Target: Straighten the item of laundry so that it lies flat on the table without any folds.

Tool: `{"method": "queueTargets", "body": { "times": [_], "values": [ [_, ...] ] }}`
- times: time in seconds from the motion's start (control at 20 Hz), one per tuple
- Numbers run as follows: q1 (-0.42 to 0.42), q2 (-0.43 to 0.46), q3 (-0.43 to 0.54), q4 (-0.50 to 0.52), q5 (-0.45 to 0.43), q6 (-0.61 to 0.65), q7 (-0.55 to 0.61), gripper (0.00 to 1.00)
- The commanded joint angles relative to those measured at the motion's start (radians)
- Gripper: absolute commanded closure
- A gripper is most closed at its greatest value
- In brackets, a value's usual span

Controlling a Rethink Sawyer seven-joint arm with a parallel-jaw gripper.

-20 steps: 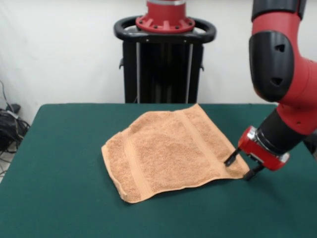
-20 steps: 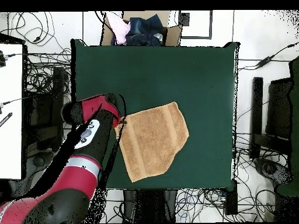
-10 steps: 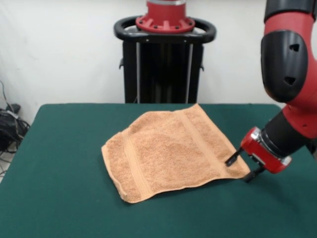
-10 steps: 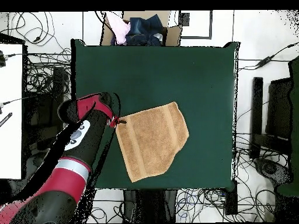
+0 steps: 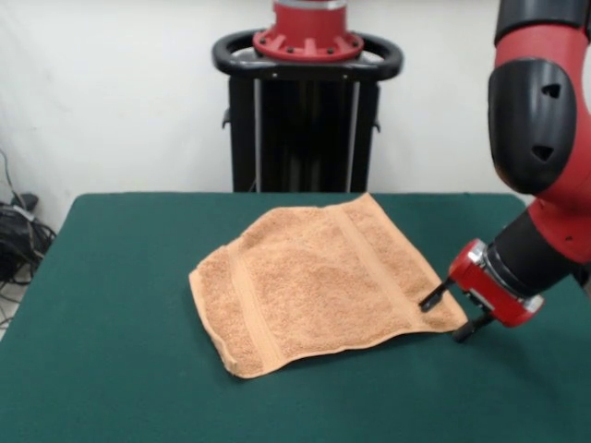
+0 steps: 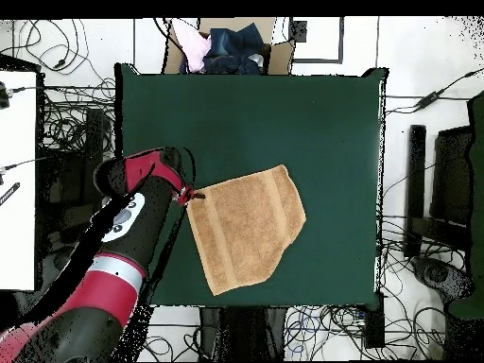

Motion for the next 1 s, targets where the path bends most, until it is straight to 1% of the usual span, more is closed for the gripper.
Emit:
{"method": "queueTargets", "body": {
  "times": [0.05, 0.35, 0.45, 0.75, 1.0],
  "values": [
    [-0.059, 0.247, 0.084, -0.032, 0.028, -0.378, 0.289, 0.0],
    [-0.064, 0.265, 0.077, -0.048, 0.019, -0.388, 0.281, 0.0],
    [-0.07, 0.274, 0.078, -0.059, 0.009, -0.378, 0.26, 0.0],
    [-0.087, 0.267, 0.105, -0.041, -0.01, -0.409, 0.21, 0.0],
    [-0.102, 0.262, 0.119, -0.038, -0.028, -0.404, 0.163, 0.0]
  ]
}}
